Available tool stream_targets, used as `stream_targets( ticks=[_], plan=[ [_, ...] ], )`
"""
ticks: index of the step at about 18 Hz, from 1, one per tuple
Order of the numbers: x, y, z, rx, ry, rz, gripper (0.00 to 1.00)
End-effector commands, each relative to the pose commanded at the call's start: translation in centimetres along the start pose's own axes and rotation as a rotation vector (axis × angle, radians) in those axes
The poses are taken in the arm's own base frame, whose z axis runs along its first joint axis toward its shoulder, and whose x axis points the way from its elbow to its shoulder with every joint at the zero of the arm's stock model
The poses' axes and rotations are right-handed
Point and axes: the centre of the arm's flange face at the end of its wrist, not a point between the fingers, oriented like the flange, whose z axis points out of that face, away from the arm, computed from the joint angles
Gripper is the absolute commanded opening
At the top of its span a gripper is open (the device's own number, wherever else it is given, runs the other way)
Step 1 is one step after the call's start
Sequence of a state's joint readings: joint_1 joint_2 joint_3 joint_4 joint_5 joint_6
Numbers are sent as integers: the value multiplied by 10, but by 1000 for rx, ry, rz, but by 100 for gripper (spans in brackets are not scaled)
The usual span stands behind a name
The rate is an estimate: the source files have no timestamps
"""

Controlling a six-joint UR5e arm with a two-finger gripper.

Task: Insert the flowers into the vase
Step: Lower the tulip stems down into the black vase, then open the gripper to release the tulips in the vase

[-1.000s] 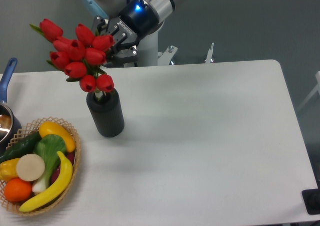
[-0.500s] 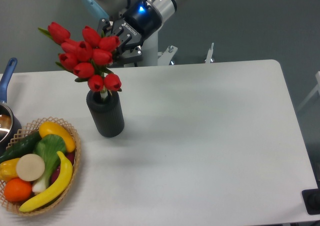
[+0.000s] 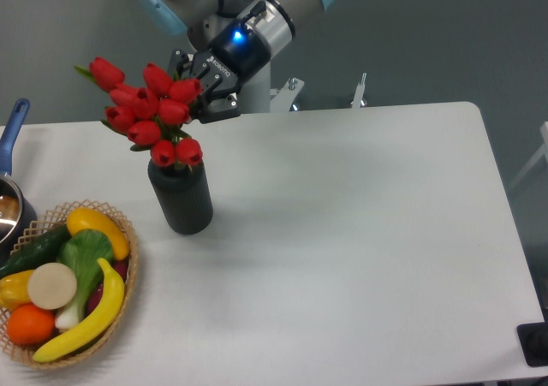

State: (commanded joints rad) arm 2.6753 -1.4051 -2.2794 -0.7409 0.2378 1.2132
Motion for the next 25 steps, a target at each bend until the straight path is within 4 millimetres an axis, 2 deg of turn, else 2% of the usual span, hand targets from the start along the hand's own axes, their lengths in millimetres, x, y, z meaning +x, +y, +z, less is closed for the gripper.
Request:
stream_targets(
  ticks=[5, 10, 13, 18, 20, 25],
  plan=[
    [7, 23, 6, -13, 13, 1, 27],
    [4, 35, 12, -45, 20, -21, 41],
    [7, 46, 14, -48, 26, -5, 55],
    [18, 66, 17, -51, 39, 22, 91],
    [19, 68, 17, -51, 40, 19, 95],
    [18, 66, 14, -50, 30, 23, 98]
  ],
)
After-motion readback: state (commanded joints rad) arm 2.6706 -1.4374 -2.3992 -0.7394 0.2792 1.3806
